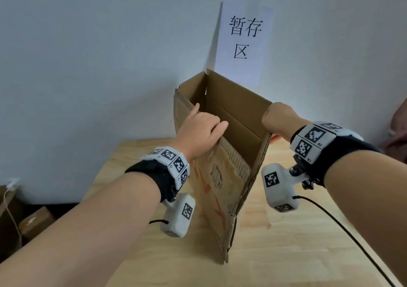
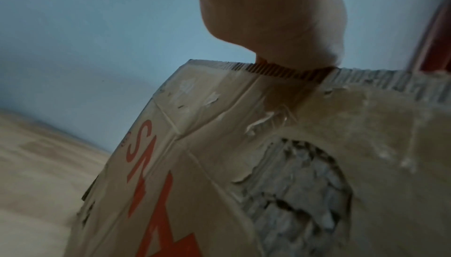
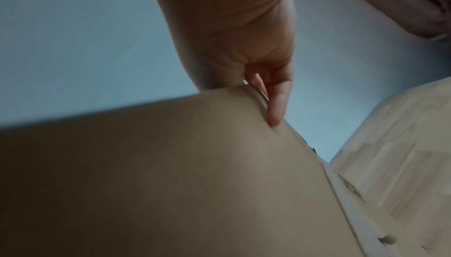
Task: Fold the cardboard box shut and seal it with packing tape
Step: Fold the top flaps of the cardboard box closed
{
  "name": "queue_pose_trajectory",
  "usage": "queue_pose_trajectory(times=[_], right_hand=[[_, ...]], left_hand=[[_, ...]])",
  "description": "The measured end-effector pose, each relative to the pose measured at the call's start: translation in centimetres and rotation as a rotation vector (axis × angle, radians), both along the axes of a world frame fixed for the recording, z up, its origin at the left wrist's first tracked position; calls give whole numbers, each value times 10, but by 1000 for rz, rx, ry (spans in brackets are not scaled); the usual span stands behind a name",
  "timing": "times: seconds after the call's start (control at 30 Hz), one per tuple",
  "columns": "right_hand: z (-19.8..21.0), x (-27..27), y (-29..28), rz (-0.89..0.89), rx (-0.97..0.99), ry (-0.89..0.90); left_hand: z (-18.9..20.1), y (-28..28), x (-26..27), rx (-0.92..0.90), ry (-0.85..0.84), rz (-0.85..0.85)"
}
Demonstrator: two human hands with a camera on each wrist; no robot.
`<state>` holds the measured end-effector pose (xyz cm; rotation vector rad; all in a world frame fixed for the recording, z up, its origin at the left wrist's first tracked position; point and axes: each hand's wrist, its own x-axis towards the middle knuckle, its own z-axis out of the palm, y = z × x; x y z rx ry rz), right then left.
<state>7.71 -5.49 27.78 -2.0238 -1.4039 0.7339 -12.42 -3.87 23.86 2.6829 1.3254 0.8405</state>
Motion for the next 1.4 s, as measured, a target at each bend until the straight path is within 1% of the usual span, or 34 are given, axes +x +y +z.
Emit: queue_pose_trajectory(times=[0.03,0.07,0.13,0.2,0.27,0.33,0.43,0.53,0.6,0.67,0.73,0.77,0.8,0.87,0.9,0.93,0.97,1.03,1.13,1.2,1.27,1.33,1.4], right_hand=[[-3,7,2,-50,41,12],[-4,10,0,-92,56,-27],[-7,14,-3,-149,93,-55],[-11,21,-5,-218,159,-81],[-12,26,-7,-257,206,-104],[-13,29,-8,-239,230,-93],[-15,31,-9,-150,270,-127],[-18,26,-7,-60,343,-128],[-20,20,1,-2,364,-155],[-20,13,9,48,376,-170],[-21,10,21,74,383,-144],[-21,8,26,95,374,-97],[-21,8,30,141,363,-4],[-21,7,38,285,331,224],[-20,8,40,364,302,267],[-20,10,42,430,270,238],[-20,13,45,472,239,169],[-21,20,53,516,229,81],[-29,29,61,607,265,118],[-39,33,64,726,329,13],[-49,37,70,784,434,-156],[-55,43,74,768,572,-343],[-52,51,73,771,663,-436]], left_hand=[[-2,1,-1,33,-19,-9],[-2,0,-4,71,-12,19],[-2,-2,-10,131,37,136],[-2,-4,-17,135,81,267],[-3,-7,-23,134,109,344],[-4,-5,-27,113,116,373],[-4,-2,-28,86,100,408],[-3,1,-26,15,54,397],[-2,5,-28,-97,-40,395],[1,9,-30,-257,-198,446],[1,13,-31,-407,-330,497],[0,14,-30,-461,-403,509],[-1,16,-29,-489,-481,510],[-5,19,-24,-485,-619,511],[-6,20,-22,-469,-666,515],[-8,21,-21,-448,-698,519],[-10,22,-20,-427,-718,521],[-13,21,-19,-396,-737,507],[-17,14,-20,-397,-799,457],[-20,8,-18,-399,-834,454],[-23,-2,-9,-384,-767,434],[-24,-12,7,-333,-636,403],[-18,-21,23,-236,-502,402]])
